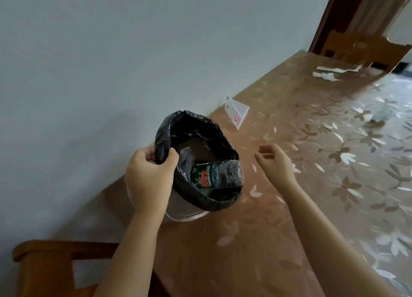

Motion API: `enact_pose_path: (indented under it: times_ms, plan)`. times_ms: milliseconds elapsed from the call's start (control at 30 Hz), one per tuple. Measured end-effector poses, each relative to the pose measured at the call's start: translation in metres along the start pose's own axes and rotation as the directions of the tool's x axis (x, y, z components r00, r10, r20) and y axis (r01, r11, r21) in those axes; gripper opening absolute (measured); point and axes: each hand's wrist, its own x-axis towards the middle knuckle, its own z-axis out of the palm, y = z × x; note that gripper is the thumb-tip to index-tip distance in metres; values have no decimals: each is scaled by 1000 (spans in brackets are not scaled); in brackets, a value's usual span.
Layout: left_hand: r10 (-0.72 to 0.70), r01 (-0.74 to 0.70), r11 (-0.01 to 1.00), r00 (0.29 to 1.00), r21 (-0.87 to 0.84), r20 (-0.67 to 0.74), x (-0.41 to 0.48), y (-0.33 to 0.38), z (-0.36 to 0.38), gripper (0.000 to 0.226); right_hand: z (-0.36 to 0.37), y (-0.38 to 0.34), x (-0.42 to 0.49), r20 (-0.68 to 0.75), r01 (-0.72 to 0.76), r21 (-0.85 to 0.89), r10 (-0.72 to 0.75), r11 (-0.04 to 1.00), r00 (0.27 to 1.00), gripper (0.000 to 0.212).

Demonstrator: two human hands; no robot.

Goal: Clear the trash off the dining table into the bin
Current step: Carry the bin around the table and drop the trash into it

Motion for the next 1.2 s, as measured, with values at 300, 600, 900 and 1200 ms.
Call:
enact_pose_path:
  times_ms: [300, 600, 900, 1200]
  plan:
    - [10, -10, 1000, 1000, -25, 11, 45, 1, 68, 25, 41, 32, 126, 49, 17, 10, -18, 1000, 999, 21]
    - [28, -28, 999, 999, 17, -18, 64, 15, 94, 18, 75, 67, 203, 47, -43, -10, 44, 999, 998, 28]
    - [85, -85, 995, 996, 51, 2, 80, 20, 104, 17, 109, 67, 252, 28, -32, -189, 38, 982, 999, 42]
    - [55, -54, 998, 998, 39, -21, 94, 11, 103, 16, 128, 73, 242, -46, -72, -165, 65, 984, 997, 27]
